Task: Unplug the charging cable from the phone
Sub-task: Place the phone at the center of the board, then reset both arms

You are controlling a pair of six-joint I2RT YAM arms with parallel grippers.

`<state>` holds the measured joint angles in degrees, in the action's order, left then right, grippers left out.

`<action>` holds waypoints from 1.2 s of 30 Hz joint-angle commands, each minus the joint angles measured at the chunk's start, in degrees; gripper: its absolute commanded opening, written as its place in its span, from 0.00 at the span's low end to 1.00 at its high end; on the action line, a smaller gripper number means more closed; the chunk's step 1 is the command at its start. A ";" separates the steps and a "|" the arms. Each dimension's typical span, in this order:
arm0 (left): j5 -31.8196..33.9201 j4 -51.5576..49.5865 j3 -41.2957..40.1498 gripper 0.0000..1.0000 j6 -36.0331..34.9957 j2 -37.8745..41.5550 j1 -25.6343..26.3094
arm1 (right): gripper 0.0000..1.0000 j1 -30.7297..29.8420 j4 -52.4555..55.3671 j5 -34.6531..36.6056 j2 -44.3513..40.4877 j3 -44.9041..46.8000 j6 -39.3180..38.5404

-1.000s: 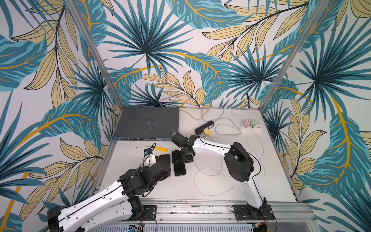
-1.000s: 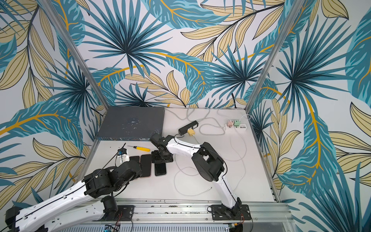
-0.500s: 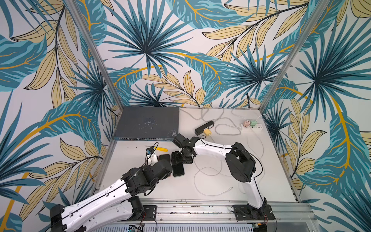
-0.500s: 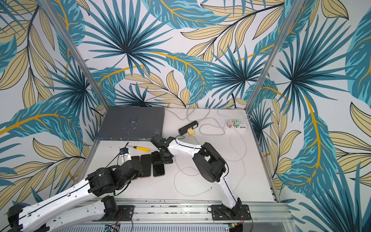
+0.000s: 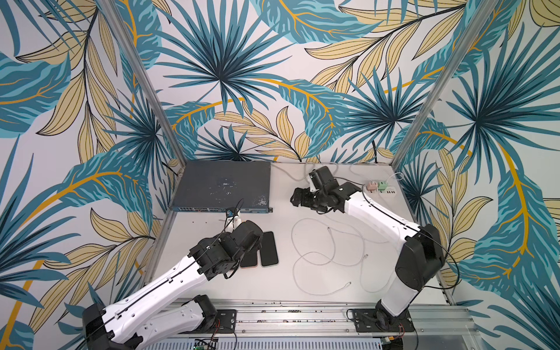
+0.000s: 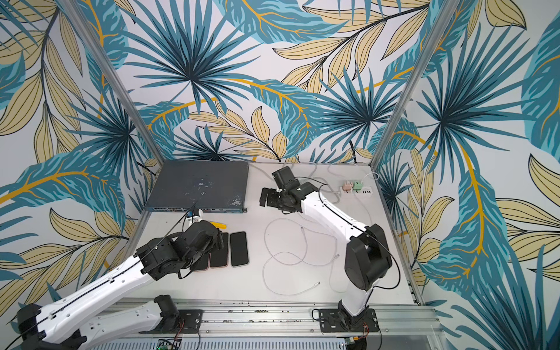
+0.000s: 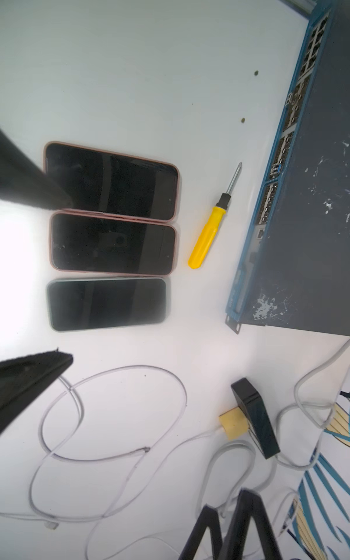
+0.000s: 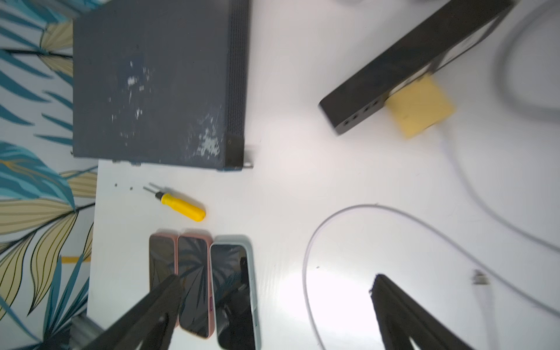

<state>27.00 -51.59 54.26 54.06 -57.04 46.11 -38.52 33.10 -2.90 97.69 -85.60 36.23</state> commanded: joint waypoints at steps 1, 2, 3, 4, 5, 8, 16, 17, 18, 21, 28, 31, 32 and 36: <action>-2.15 2.55 3.33 0.96 -7.41 -2.82 -4.58 | 1.00 4.62 -0.36 5.61 -3.03 3.33 -5.86; -3.08 3.18 4.14 0.99 -8.76 -3.64 -6.24 | 1.00 6.43 -0.70 6.18 -4.10 4.13 -6.42; -3.47 3.32 5.08 1.00 -9.94 -4.51 -7.57 | 1.00 8.35 -0.99 6.27 -5.07 4.71 -6.78; -3.57 3.34 6.27 1.00 -11.28 -5.36 -8.64 | 0.99 10.22 -1.47 6.00 -6.04 5.44 -7.14; -3.73 3.48 7.37 1.00 -12.63 -6.29 -9.46 | 1.00 11.79 -2.09 5.72 -6.96 6.20 -7.48; -5.90 3.89 10.45 1.00 -15.67 -9.28 -12.52 | 1.00 16.16 -3.83 4.58 -9.30 8.51 -8.28; -7.65 10.45 10.43 1.00 -26.11 -14.03 -18.43 | 1.00 23.66 -11.83 8.89 -14.27 16.45 -10.24; -6.54 11.59 9.26 1.00 -27.38 -13.94 -19.39 | 1.00 24.15 -13.29 11.15 -15.13 17.82 -11.25; -5.20 12.33 8.44 1.00 -28.28 -13.79 -20.62 | 1.00 24.60 -15.10 13.41 -16.13 19.45 -12.17; -4.96 17.32 5.09 1.00 -33.68 -12.00 -25.21 | 1.00 26.37 -22.86 19.26 -20.65 25.42 -13.03; -4.46 28.73 -5.03 1.00 -44.52 -10.43 -36.62 | 1.00 28.77 -51.93 25.89 -31.99 45.21 -17.79; -4.99 41.43 -11.87 1.00 -49.41 -11.10 -38.16 | 0.99 29.40 -56.11 27.68 -31.93 48.54 -20.57; -5.29 46.20 -14.27 1.00 -50.56 -11.75 -38.30 | 1.00 29.67 -56.43 28.31 -31.42 48.78 -21.14; -5.34 59.54 -17.94 1.00 -52.63 -16.70 -38.78 | 1.00 30.15 -62.16 31.22 -30.38 52.31 -24.16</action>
<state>21.82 -7.66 37.60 6.04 -71.40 7.79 -8.75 -20.58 24.21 66.72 -36.14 15.97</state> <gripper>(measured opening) 0.997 0.994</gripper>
